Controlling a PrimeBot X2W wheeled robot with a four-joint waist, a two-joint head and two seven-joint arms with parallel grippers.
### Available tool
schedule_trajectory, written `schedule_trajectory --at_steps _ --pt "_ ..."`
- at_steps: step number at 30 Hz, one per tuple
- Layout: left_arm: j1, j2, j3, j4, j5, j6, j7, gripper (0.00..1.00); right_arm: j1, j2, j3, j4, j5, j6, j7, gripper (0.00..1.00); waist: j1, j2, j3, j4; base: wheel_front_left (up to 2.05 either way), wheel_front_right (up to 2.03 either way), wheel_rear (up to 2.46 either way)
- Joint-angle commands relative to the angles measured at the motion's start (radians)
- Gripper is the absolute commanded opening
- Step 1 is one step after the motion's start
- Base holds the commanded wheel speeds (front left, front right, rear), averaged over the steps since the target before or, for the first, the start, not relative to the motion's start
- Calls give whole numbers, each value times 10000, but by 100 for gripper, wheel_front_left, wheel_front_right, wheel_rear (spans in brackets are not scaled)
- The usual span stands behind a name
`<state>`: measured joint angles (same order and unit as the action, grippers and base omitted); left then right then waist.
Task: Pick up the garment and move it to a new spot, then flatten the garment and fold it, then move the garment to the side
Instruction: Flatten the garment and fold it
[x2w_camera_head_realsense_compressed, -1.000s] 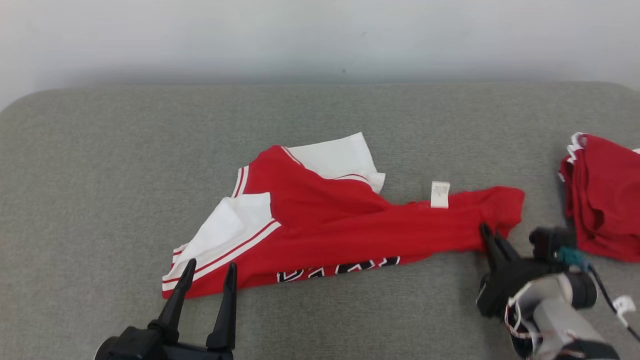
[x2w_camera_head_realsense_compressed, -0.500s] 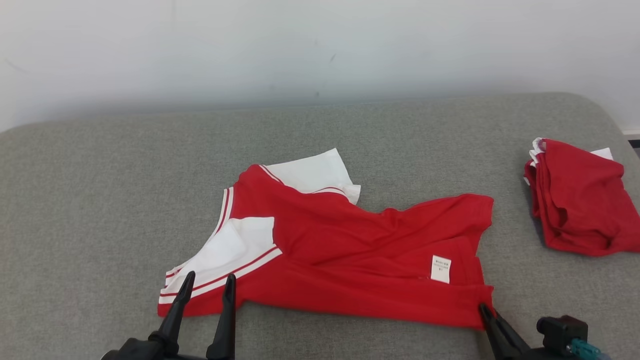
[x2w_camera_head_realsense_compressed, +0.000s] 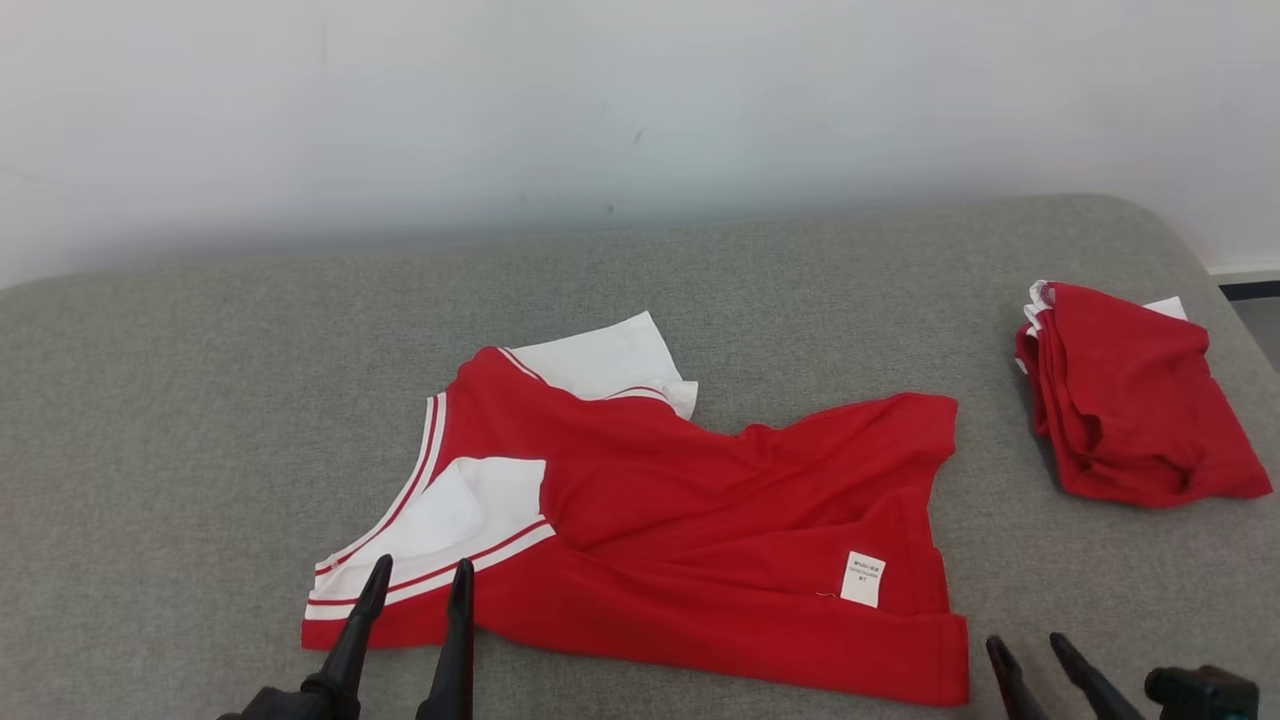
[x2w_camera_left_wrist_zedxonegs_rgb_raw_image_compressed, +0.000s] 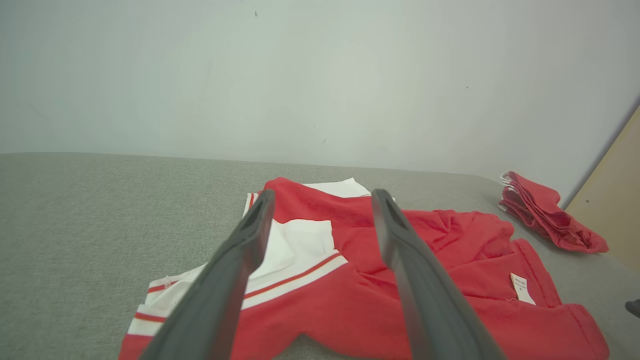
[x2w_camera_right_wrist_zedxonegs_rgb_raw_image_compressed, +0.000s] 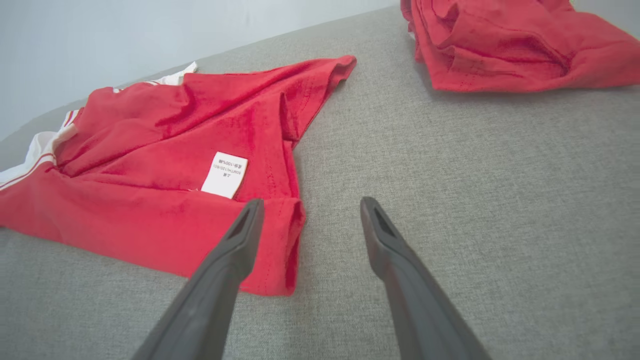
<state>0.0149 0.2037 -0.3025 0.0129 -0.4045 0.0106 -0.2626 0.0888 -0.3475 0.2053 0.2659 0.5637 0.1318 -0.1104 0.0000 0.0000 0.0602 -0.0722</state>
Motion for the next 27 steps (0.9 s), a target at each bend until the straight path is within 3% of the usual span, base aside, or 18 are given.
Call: schedule_trajectory --at_steps 1,8,10,12,15,16,17,21,27 --pt "98 -6 -2 -32 68 60 -30 100 65 -6 -121 -194 95 -26 143 100 0 0 -18 -41 0 0 0" --pt "-100 -58 -139 -54 125 4 -28 100 -566 340 -379 -454 436 -26 1642 100 0 0 145 -22 0 0 0" --pt "-157 -22 -163 -52 137 -29 -22 100 -829 441 -365 -262 558 -26 1957 77 0 0 222 49 0 0 0" --pt "-195 10 -163 -32 131 -41 -14 100 -1068 480 -361 54 668 -26 2233 47 0 0 290 132 0 0 0" --pt "-228 35 -125 -21 90 -19 -9 100 -1347 596 -360 537 849 -26 2571 24 0 0 376 255 0 0 0" --pt "-260 40 -114 -23 75 -16 -9 100 -1400 614 -376 688 901 -26 2659 6 0 0 404 301 0 0 0" --pt "-281 44 -101 -19 60 -10 -10 100 -1423 631 -345 811 908 -26 2753 0 0 0 415 329 0 0 0" --pt "-269 60 -34 -11 21 41 -13 100 -1522 463 -298 700 828 -26 2666 0 0 0 415 369 0 0 0" --pt "-272 -32 -10 46 -13 21 -20 100 -1908 13 -346 -111 245 -26 1659 0 0 0 270 273 0 0 0"
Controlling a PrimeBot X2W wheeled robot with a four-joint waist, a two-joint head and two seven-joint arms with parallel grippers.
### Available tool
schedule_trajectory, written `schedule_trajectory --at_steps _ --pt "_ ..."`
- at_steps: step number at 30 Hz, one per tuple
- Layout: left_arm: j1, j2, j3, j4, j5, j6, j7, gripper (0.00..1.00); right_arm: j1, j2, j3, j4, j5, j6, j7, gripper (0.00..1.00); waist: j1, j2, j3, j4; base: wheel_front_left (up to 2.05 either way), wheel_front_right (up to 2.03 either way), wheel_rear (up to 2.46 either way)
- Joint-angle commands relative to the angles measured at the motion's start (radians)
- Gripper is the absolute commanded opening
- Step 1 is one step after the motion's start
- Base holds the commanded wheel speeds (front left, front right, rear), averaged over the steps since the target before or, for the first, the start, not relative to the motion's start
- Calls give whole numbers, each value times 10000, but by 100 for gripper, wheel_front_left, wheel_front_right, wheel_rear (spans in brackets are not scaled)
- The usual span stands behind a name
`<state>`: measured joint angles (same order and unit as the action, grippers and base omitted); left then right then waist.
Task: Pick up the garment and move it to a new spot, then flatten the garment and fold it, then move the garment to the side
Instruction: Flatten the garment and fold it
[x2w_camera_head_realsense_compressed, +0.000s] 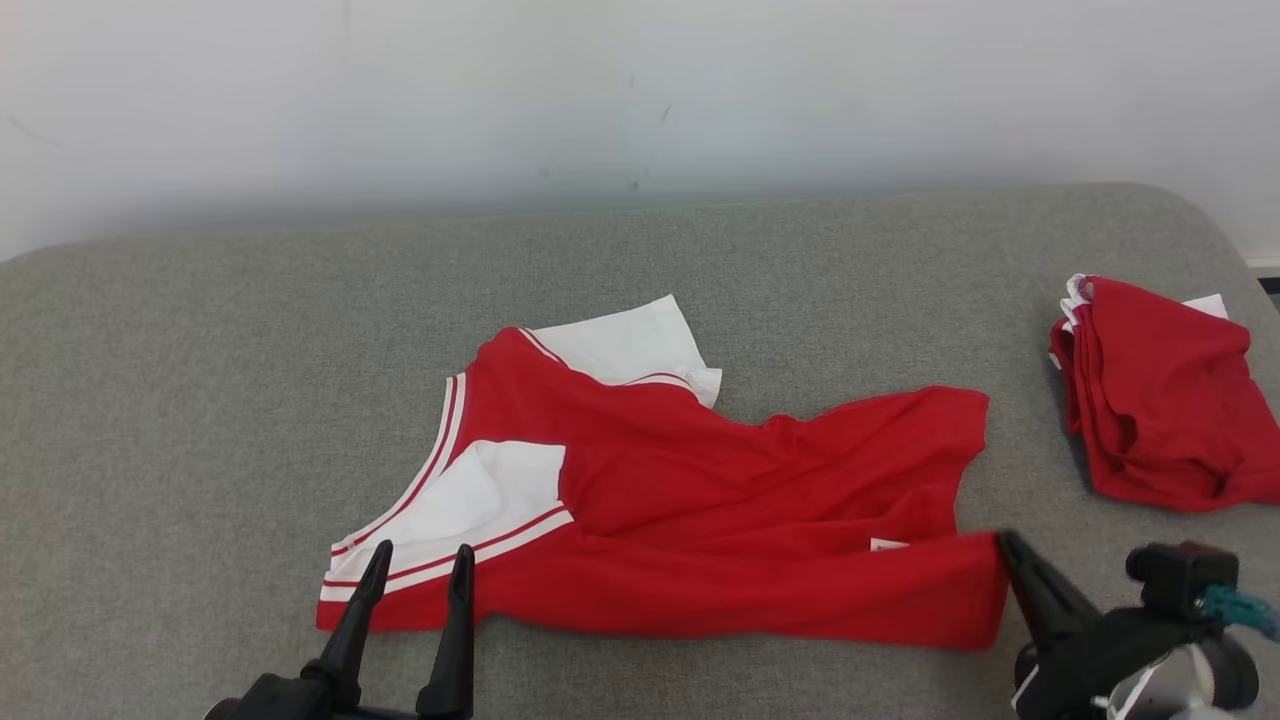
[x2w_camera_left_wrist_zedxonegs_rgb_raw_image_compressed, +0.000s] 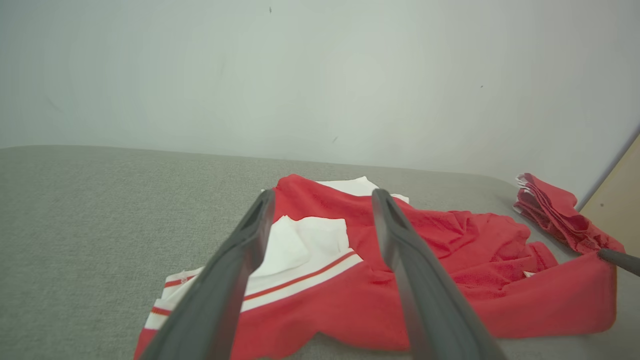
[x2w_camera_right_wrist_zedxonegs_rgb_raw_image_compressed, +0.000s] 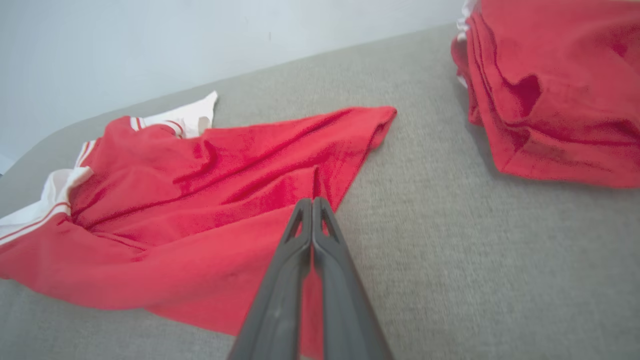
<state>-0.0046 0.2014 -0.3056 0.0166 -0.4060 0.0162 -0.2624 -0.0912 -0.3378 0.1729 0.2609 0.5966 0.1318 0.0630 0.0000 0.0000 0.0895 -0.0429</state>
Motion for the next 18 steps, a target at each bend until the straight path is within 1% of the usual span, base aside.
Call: schedule_trajectory --at_steps 1,5,7,12,13,18 --pt "-95 -27 20 7 9 -45 -23 100 -166 -156 -34 -171 -184 -26 -215 0 0 0 -37 -27 0 0 0" --pt "-131 -63 52 -8 56 -45 -25 100 -485 -343 56 -918 -785 -26 -1355 0 0 0 -62 -40 0 0 0" --pt "-139 -87 61 -21 79 -50 -26 100 -204 -506 358 -1213 -959 -26 -1577 0 0 0 -46 -16 0 0 0" --pt "-40 -125 137 -76 104 -75 -28 100 719 -742 875 -1717 -858 -26 -1444 0 0 0 20 16 0 0 0" --pt "15 -124 212 -115 109 -77 -28 100 1341 -729 1037 -1905 -777 -26 -1340 0 0 0 80 -4 0 0 0" --pt "109 -64 380 -182 130 -150 -29 100 2492 -412 1172 -1943 -571 -26 -1486 0 0 0 191 -145 0 0 0"
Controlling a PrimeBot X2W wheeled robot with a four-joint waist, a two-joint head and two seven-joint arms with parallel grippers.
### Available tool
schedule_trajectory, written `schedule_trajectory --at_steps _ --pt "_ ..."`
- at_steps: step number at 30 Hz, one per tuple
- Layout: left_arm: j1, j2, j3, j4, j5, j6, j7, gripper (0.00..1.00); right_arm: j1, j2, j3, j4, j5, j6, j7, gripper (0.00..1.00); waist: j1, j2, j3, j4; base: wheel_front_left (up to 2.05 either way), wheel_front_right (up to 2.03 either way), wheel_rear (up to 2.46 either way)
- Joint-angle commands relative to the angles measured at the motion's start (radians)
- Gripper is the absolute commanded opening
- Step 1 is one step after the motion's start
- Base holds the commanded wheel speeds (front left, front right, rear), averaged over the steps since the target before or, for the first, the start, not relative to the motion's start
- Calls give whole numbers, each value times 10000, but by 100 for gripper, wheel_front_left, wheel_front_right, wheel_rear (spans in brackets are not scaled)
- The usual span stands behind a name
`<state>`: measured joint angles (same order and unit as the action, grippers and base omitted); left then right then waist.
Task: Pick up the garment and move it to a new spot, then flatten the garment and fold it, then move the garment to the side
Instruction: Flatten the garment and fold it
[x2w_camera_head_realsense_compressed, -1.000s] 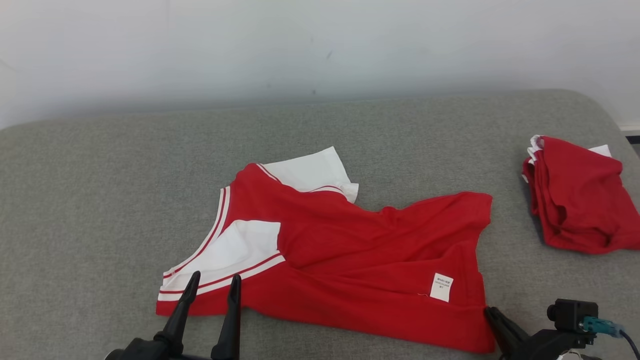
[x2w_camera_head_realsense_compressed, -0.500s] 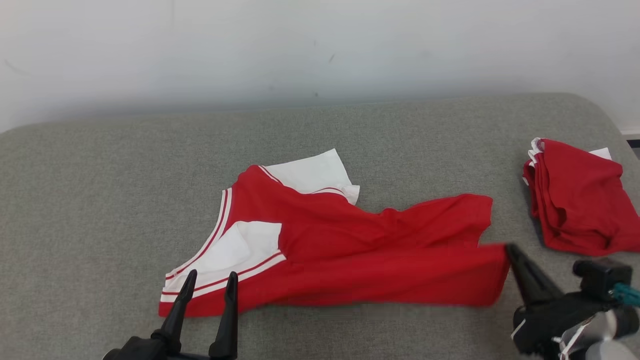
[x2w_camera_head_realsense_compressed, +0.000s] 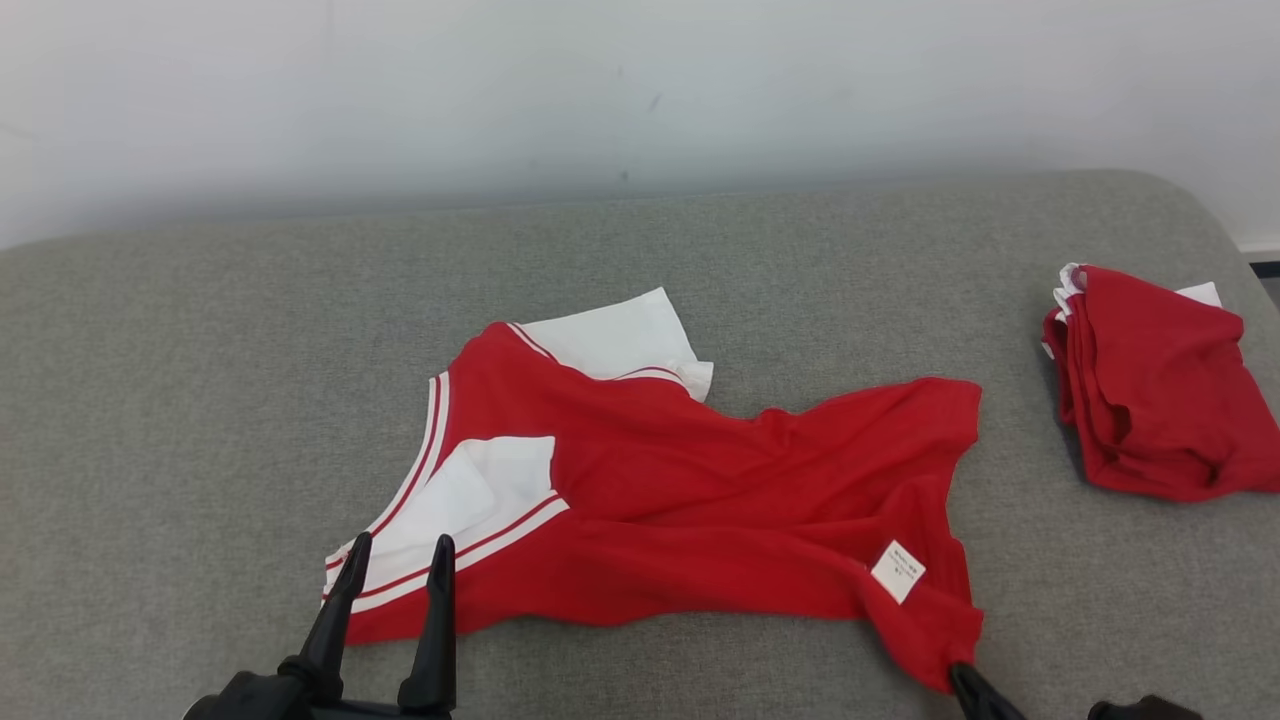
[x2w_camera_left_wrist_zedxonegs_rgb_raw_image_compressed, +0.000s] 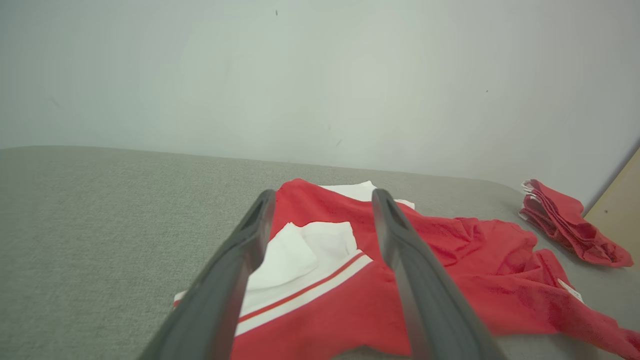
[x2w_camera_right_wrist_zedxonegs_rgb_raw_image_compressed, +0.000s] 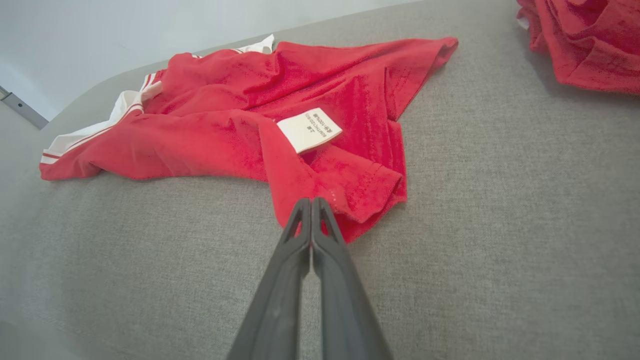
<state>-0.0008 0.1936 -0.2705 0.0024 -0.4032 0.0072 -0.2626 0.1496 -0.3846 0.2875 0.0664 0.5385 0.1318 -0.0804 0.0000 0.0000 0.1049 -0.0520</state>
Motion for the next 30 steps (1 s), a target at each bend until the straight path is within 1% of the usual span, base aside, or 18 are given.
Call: schedule_trajectory --at_steps 1,6,7,8,9,10,11,12,16,19,22,30 --pt "73 35 58 -50 111 -67 -27 100 192 83 67 46 30 -26 -116 0 0 0 57 -97 0 0 0" --pt "39 89 73 -38 178 -118 -28 100 282 307 301 369 206 -26 -348 0 0 0 64 -302 0 0 0" --pt "19 83 66 -32 198 -114 -28 100 271 341 337 430 289 -26 -357 3 0 0 61 -328 0 0 0" --pt "-2 77 55 -30 211 -106 -28 100 270 381 390 488 365 -26 -355 26 0 0 58 -347 0 0 0" --pt "-20 74 48 -31 221 -97 -28 100 274 420 448 521 476 -26 -358 44 0 0 57 -364 0 0 0" --pt "-32 72 42 -35 231 -89 -28 100 302 464 481 551 661 -26 -353 69 0 0 53 -380 0 0 0" --pt "-38 72 37 -34 230 -89 -28 100 360 475 528 576 851 -26 -281 97 0 0 49 -390 0 0 0" --pt "-42 73 36 -32 229 -89 -28 100 408 465 550 569 1037 -26 -268 100 0 0 46 -397 0 0 0" --pt "-26 54 21 -7 229 -122 -28 100 700 409 489 419 2080 -26 -56 100 0 0 19 -372 0 0 0" --pt "38 11 41 -4 220 -120 -28 100 890 300 372 294 2612 -26 64 100 0 0 4 -352 0 0 0" --pt "83 -40 25 29 225 -149 -29 100 937 240 395 362 2806 -26 108 100 0 0 -16 -327 0 0 0" --pt "-1 -25 -36 109 236 -207 -29 100 398 657 713 1418 3421 -26 191 100 0 0 -91 -203 0 0 0"
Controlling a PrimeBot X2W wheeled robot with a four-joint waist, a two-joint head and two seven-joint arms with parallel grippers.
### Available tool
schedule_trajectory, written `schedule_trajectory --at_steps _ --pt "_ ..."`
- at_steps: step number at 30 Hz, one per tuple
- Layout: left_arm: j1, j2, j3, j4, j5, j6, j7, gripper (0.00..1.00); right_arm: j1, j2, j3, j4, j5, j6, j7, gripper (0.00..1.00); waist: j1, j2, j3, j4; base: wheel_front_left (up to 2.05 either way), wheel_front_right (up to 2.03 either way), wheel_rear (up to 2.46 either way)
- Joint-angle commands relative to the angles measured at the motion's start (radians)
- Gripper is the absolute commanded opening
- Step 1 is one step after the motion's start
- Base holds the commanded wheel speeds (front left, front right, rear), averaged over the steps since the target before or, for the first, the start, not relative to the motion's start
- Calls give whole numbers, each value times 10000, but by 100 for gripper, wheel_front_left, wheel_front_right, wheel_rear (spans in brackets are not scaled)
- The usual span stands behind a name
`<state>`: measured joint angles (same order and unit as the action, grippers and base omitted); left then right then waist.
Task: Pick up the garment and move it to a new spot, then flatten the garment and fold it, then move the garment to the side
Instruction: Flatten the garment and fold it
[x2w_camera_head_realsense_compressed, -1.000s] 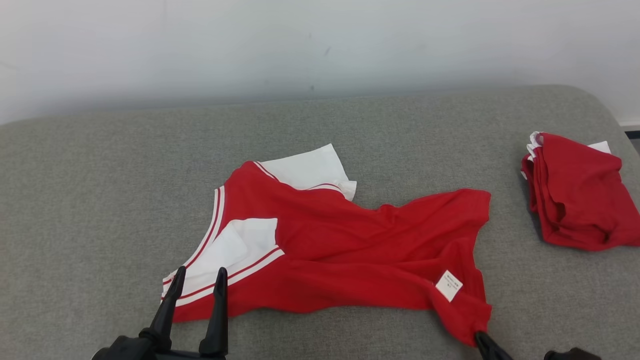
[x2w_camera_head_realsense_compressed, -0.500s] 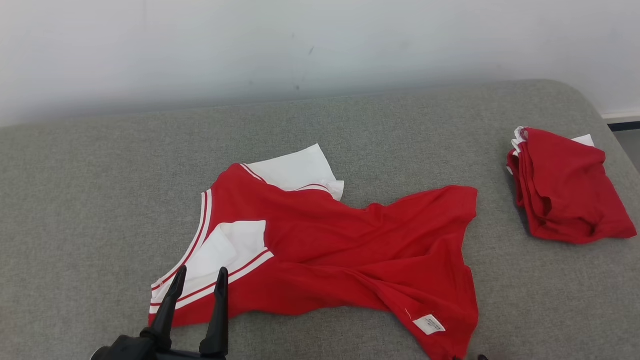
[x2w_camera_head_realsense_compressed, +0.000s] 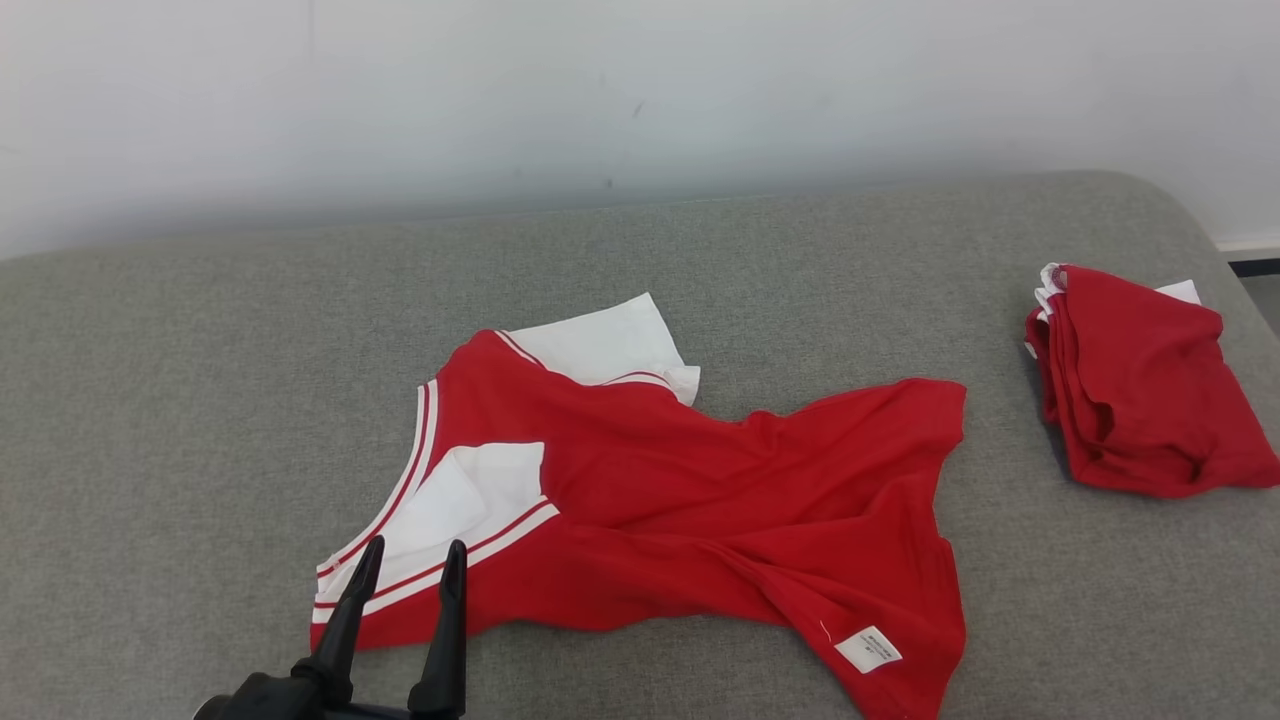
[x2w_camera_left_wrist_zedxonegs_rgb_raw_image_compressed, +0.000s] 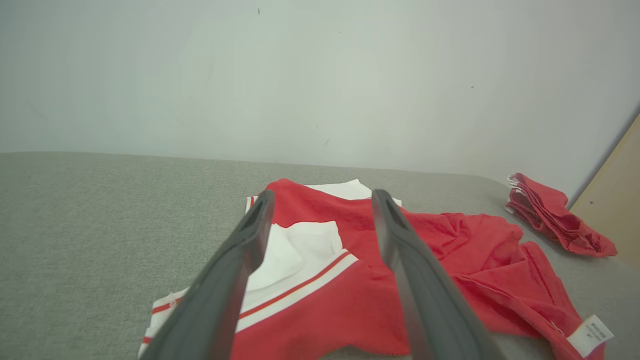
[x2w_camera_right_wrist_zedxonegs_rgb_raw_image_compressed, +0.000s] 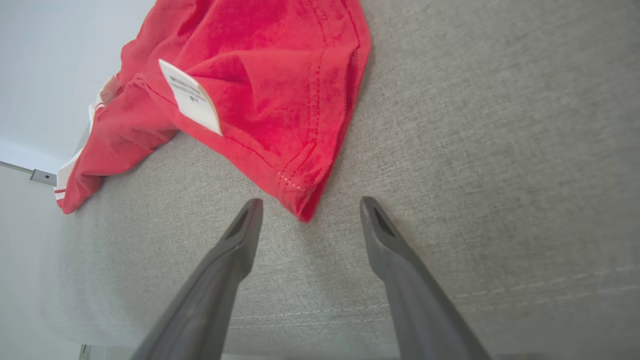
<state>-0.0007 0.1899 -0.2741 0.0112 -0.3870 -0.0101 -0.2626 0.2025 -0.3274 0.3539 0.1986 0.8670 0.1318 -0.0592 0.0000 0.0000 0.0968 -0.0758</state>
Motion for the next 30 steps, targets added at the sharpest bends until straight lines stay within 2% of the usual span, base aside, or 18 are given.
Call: schedule_trajectory --at_steps 1,3,6,9,11,12,13,14,15,22,30 --pt "-21 26 -3 31 84 -46 -29 100 -216 114 104 223 209 -26 -68 98 0 0 -13 60 0 0 0" --pt "-45 50 -31 42 90 -58 -29 100 -320 163 183 487 447 -26 -213 85 0 0 -18 122 0 0 0" --pt "-33 77 -27 32 86 -7 -29 100 -449 185 285 651 639 -26 -383 80 0 0 -24 160 0 0 0" --pt "34 105 -13 -8 82 42 -29 100 -609 108 505 829 880 -26 -604 50 0 0 -26 167 0 0 0" --pt "75 130 -12 -28 77 68 -29 100 -719 60 630 940 1073 -26 -739 46 0 0 -21 153 0 0 0" --pt "88 142 -10 -34 74 80 -29 100 -778 31 710 992 1143 -26 -780 40 0 0 -18 137 0 0 0" --pt "96 149 -10 -39 72 86 -29 100 -849 -9 792 1047 1186 -26 -838 26 0 0 -16 118 0 0 0" --pt "95 149 -15 -43 70 103 -27 100 -926 -49 872 1096 1221 -26 -906 5 0 0 -14 98 0 0 0" --pt "91 150 -19 -48 70 99 -20 100 -994 -92 945 1152 1272 -26 -970 0 0 0 -15 74 0 0 0" --pt "56 216 -47 -35 7 132 33 100 -1050 -602 1367 1263 1321 -26 -1431 0 0 0 -8 -91 0 0 0" --pt "-352 417 -100 256 -42 59 462 100 -941 -1423 1193 1333 270 -26 -1815 0 0 0 172 -423 0 0 0"
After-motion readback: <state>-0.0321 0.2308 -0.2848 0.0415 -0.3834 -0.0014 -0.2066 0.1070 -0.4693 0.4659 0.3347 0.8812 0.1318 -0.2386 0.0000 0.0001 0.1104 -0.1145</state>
